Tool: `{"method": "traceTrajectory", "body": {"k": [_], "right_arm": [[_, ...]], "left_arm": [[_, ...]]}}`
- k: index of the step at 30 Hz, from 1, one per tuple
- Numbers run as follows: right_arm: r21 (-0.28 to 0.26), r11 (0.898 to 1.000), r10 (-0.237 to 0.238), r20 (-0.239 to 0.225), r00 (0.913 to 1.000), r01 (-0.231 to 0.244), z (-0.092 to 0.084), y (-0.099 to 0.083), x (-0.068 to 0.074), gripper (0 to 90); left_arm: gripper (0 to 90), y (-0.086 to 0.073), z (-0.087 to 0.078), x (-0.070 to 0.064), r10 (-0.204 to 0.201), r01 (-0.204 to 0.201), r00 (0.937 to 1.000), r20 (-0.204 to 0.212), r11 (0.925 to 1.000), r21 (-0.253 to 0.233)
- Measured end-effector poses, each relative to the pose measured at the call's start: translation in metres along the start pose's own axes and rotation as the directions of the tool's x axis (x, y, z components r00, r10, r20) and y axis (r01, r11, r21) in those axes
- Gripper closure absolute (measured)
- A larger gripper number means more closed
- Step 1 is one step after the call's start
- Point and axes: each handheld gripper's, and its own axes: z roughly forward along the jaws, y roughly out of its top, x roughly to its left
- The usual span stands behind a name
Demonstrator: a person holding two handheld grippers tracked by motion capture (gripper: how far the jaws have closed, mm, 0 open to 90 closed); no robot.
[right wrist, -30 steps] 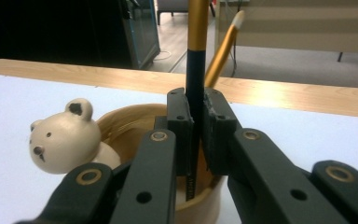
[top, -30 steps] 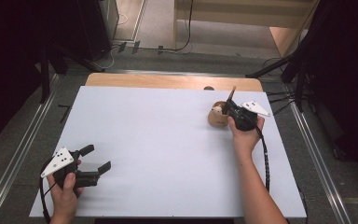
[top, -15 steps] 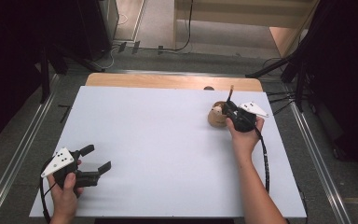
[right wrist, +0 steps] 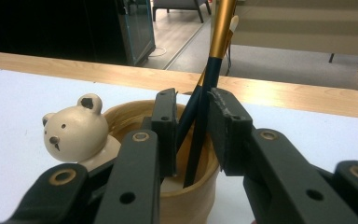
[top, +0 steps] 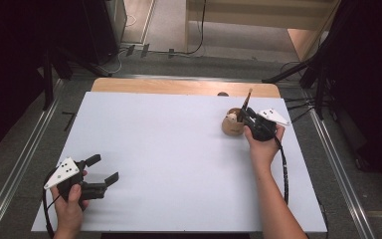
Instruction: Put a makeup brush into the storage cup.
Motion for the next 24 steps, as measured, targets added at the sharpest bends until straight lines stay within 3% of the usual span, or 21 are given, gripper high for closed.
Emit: {"method": "traceTrajectory", "body": {"k": [4,10,24], "right_arm": [[-0.005,1.000,0.001,0.000,1.0000,-0.001,-0.003,0.000,0.001,70.4],[0.004,1.000,0.020,-0.006,0.9998,-0.020,-0.008,-0.001,0.002,55.4],[0.004,0.999,0.033,-0.065,0.9973,-0.033,-0.032,-0.002,0.006,33.6]], "left_arm": [[5.5,0.000,0.000,0.000,-0.001,0.001,1.0000,0.000,1.0000,-0.002],[5.6,0.001,-0.001,0.000,0.000,0.000,1.0000,0.001,1.0000,-0.005],[5.5,0.001,0.000,-0.001,0.004,-0.004,1.0000,0.001,1.0000,-0.003]]}}
